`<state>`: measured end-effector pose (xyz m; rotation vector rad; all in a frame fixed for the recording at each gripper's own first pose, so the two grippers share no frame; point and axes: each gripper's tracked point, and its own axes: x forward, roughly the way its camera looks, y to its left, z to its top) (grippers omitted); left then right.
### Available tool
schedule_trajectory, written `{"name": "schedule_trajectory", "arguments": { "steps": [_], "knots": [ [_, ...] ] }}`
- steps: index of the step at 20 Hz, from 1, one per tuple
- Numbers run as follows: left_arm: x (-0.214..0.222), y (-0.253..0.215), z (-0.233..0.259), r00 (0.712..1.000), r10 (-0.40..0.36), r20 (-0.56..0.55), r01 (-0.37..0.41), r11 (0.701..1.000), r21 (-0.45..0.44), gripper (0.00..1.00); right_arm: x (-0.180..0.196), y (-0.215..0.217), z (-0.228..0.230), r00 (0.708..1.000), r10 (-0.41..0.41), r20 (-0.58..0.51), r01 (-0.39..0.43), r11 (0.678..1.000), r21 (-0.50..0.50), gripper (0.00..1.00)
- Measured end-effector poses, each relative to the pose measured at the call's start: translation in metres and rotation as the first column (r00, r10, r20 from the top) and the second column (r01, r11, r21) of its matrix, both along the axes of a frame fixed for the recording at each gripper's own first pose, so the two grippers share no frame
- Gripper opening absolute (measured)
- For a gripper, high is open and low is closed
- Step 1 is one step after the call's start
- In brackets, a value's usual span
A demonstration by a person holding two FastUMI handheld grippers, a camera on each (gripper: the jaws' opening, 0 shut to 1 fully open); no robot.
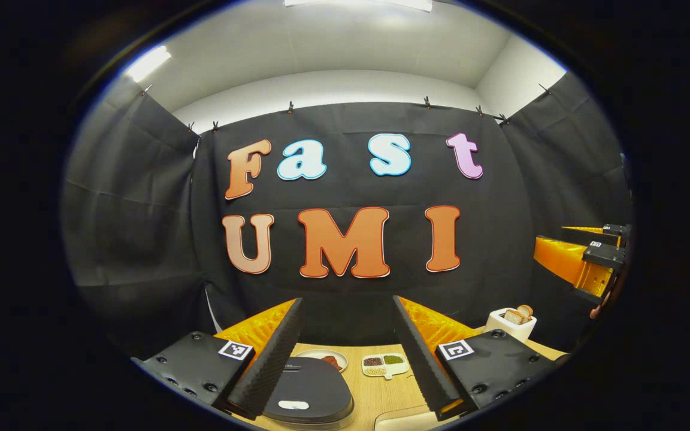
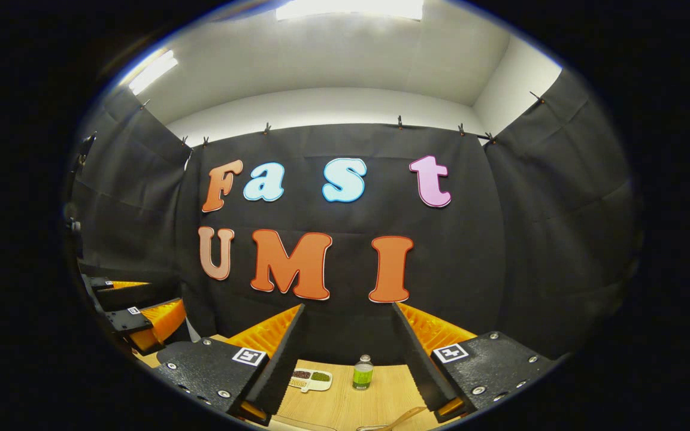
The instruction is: Close the left gripper, press the button to open the rice cooker; take a wooden spoon from the chopstick holder with the right hand, scoop a spoonful of rice and pour it into the rice cooker, then put the wooden spoon back into the chopstick holder.
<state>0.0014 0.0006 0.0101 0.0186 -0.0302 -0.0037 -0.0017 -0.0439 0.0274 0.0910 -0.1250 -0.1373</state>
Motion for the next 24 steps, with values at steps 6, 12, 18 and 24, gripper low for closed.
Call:
{"name": "schedule_trajectory", "arguments": {
  "steps": [6, 12, 18, 24],
  "knots": [
    [0.007, 0.020, -0.009, 0.998, 0.037, -0.059, -0.036, 0.999, 0.010, 0.96, 0.000, -0.010, -0.017, 0.998, -0.020, -0.055, 0.020, 1.000, -0.003, 0.86],
    [0.025, 0.031, -0.034, 0.978, 0.022, -0.208, -0.024, 1.000, -0.008, 0.96, -0.004, -0.014, -0.038, 0.994, -0.014, -0.111, 0.016, 1.000, 0.016, 0.86],
    [0.036, 0.047, -0.100, 0.876, 0.022, -0.481, -0.037, 0.999, -0.021, 0.97, -0.009, -0.021, -0.064, 0.982, -0.020, -0.187, 0.027, 0.999, 0.037, 0.86],
    [0.044, 0.061, -0.161, 0.732, 0.020, -0.681, -0.059, 0.998, -0.035, 0.97, -0.020, -0.033, -0.098, 0.957, -0.045, -0.285, 0.059, 0.998, 0.039, 0.87]
  ]
}}
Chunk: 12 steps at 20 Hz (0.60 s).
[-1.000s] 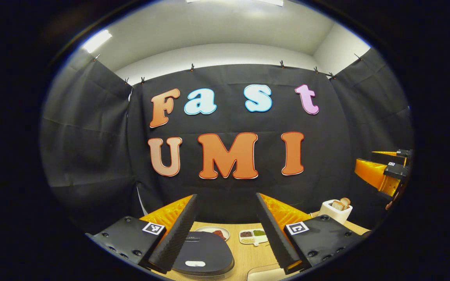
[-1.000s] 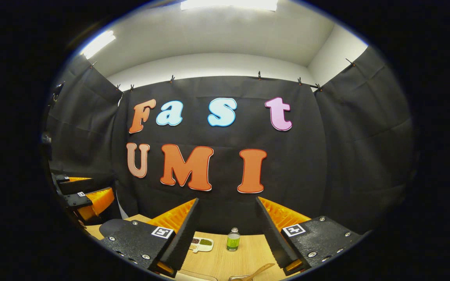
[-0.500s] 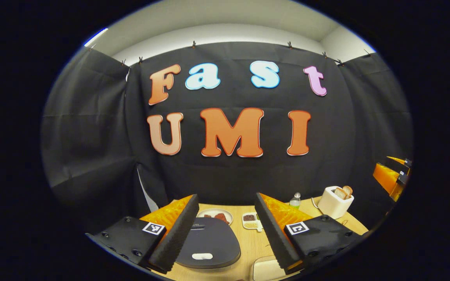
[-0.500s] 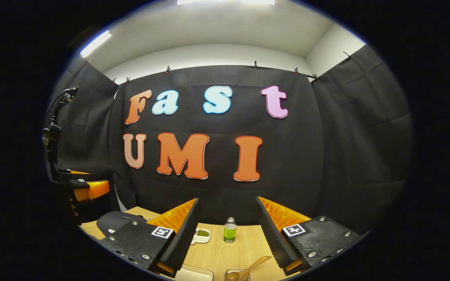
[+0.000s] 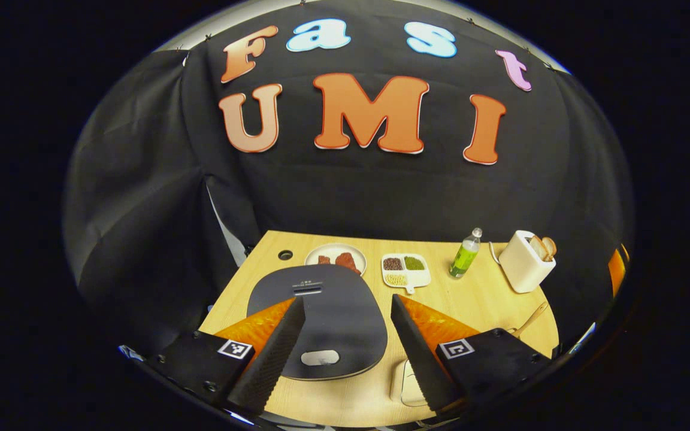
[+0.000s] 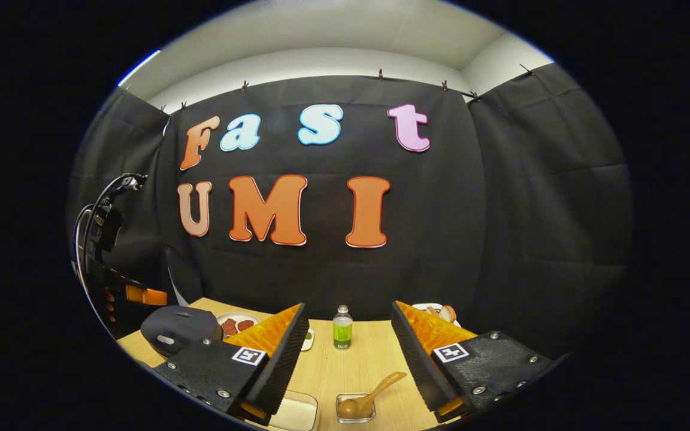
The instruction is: Close the left gripper, press the button to open the rice cooker; take a wooden spoon from the chopstick holder with the right hand, scoop a spoonful of rice and pour it into the rice cooker, then put the wooden spoon back into the chopstick holder.
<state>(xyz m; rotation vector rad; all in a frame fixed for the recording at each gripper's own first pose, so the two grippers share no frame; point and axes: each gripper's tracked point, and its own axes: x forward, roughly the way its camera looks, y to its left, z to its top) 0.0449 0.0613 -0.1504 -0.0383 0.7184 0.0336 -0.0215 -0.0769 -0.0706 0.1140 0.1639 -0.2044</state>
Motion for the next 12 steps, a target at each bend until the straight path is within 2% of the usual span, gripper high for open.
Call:
{"name": "schedule_trajectory", "arguments": {
  "steps": [5, 9, 12],
  "knots": [
    [-0.001, 0.016, -0.045, 0.979, 0.038, -0.199, -0.043, 0.999, -0.021, 0.96, -0.011, -0.011, -0.025, 0.997, -0.028, -0.075, 0.030, 0.999, 0.022, 0.84],
    [-0.019, 0.024, -0.089, 0.921, 0.072, -0.383, -0.112, 0.990, -0.083, 0.97, -0.016, -0.019, -0.035, 0.993, -0.061, -0.103, 0.065, 0.997, 0.037, 0.84],
    [-0.027, 0.026, -0.116, 0.874, 0.086, -0.477, -0.161, 0.980, -0.119, 0.97, -0.021, -0.027, -0.039, 0.990, -0.084, -0.112, 0.090, 0.995, 0.048, 0.84]
  ]
}}
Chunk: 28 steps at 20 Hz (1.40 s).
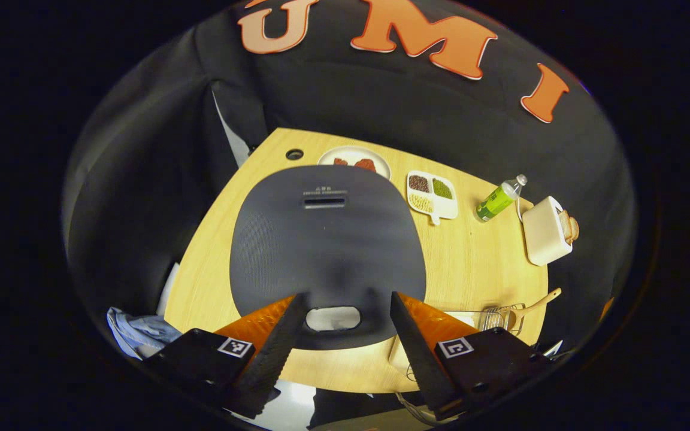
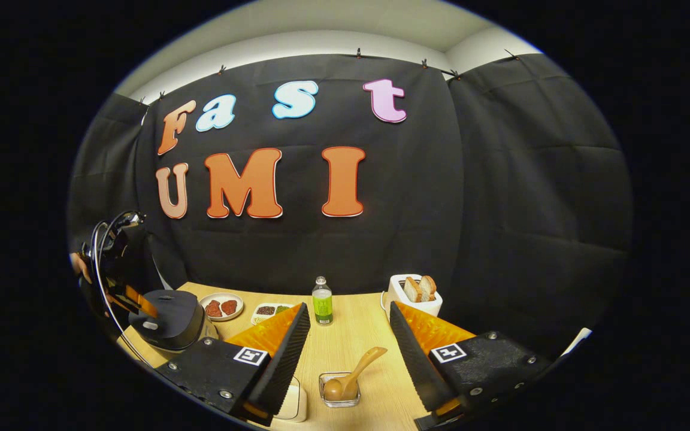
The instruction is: Close the left gripper, press the button to open the rice cooker; take a wooden spoon from the chopstick holder with the right hand, scoop a spoonful of rice and pour it into the rice cooker, then put the wooden spoon back into the chopstick holder.
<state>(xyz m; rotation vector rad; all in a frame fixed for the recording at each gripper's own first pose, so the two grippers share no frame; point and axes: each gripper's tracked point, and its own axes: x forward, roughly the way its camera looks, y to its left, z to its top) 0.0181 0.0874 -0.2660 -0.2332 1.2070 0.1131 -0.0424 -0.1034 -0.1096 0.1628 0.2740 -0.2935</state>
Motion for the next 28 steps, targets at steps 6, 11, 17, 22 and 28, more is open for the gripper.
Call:
{"name": "schedule_trajectory", "arguments": {
  "steps": [6, 11, 17, 22, 28],
  "knots": [
    [-0.004, 0.019, -0.023, 0.993, 0.070, -0.090, -0.069, 0.998, 0.011, 0.74, -0.005, -0.013, -0.008, 0.998, -0.053, -0.023, 0.054, 0.998, 0.028, 0.84],
    [-0.002, 0.024, -0.021, 0.987, 0.105, -0.119, -0.106, 0.994, -0.008, 0.12, -0.008, -0.016, -0.014, 0.997, -0.069, -0.042, 0.069, 0.997, 0.016, 0.84],
    [-0.006, 0.017, -0.024, 0.982, 0.090, -0.167, -0.093, 0.996, -0.014, 0.17, -0.009, -0.016, -0.016, 0.996, -0.074, -0.058, 0.075, 0.997, 0.015, 0.84],
    [-0.003, 0.015, -0.033, 0.979, 0.035, -0.200, -0.029, 0.999, 0.034, 0.12, -0.008, -0.014, -0.022, 0.995, -0.073, -0.073, 0.075, 0.997, 0.024, 0.84],
    [-0.007, 0.013, -0.022, 0.992, -0.010, -0.125, 0.015, 0.999, 0.037, 0.15, -0.010, -0.010, -0.022, 0.995, -0.051, -0.086, 0.052, 0.998, 0.017, 0.84]
  ]
}}
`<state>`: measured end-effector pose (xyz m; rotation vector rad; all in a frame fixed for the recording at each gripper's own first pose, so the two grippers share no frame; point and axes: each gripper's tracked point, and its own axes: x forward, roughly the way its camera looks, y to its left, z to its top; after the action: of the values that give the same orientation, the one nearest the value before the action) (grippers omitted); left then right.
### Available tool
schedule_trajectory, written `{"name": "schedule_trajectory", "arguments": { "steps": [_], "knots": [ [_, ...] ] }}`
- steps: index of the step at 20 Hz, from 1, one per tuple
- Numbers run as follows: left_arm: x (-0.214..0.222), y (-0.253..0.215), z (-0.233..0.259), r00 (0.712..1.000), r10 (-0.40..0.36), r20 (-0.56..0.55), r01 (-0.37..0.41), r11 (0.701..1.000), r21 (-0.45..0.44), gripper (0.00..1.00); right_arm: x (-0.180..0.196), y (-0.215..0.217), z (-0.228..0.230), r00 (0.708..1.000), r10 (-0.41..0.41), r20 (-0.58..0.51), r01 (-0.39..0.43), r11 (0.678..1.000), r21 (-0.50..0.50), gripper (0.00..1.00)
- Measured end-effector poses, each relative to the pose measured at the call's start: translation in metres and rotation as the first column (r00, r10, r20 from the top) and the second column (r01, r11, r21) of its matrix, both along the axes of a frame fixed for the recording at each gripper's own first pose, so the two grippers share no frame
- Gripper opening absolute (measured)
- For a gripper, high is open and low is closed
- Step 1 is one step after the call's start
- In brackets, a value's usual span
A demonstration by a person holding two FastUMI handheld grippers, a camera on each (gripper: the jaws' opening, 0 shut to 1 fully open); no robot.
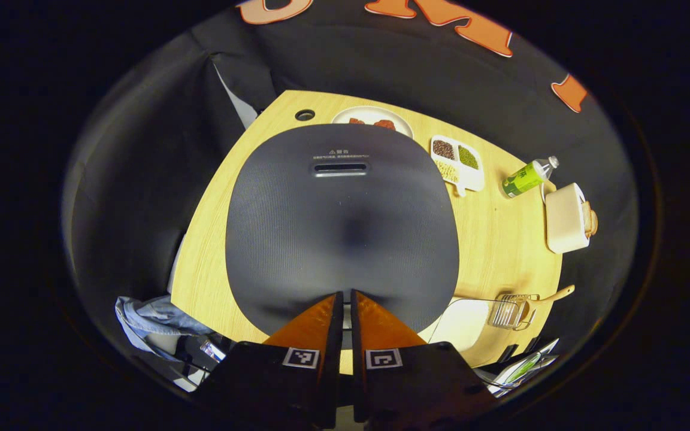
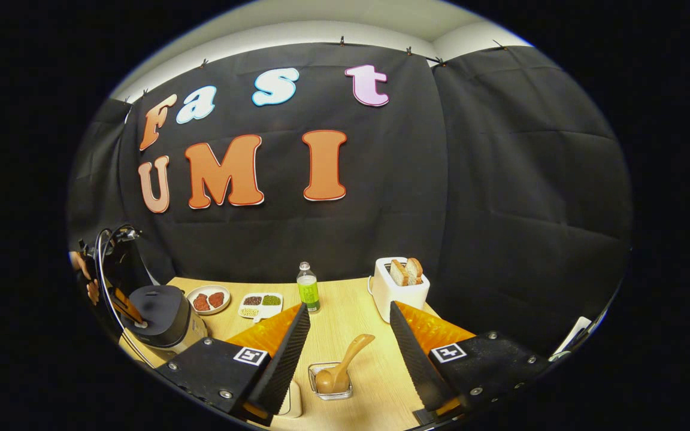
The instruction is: Close the left gripper, press the button to open the rice cooker; take a wooden spoon from the chopstick holder with the right hand, scoop a spoonful of rice and pour it into the rice cooker, then put the wooden spoon back into the chopstick holder.
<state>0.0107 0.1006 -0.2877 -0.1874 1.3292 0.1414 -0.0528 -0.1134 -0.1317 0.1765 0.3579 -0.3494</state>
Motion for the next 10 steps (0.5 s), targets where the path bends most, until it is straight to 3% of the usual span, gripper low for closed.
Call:
{"name": "schedule_trajectory", "arguments": {
  "steps": [2, 4, 6, 10],
  "knots": [
    [0.004, 0.002, 0.018, 0.995, -0.015, 0.100, 0.011, 0.999, 0.036, 0.14, -0.002, -0.004, -0.003, 1.000, 0.000, -0.011, 0.000, 1.000, -0.002, 0.84],
    [0.018, 0.003, 0.043, 0.970, -0.031, 0.239, 0.009, 0.996, 0.092, 0.12, 0.000, -0.005, -0.006, 1.000, 0.001, -0.018, -0.001, 1.000, 0.012, 0.84],
    [0.036, 0.011, 0.081, 0.910, -0.069, 0.408, -0.001, 0.986, 0.169, 0.15, 0.003, 0.001, -0.015, 1.000, 0.012, -0.026, -0.011, 0.999, 0.042, 0.84],
    [0.056, 0.024, 0.168, 0.731, -0.162, 0.663, -0.091, 0.940, 0.330, 0.14, 0.005, 0.009, -0.035, 0.997, 0.028, -0.068, -0.020, 0.992, 0.121, 0.84]
  ]
}}
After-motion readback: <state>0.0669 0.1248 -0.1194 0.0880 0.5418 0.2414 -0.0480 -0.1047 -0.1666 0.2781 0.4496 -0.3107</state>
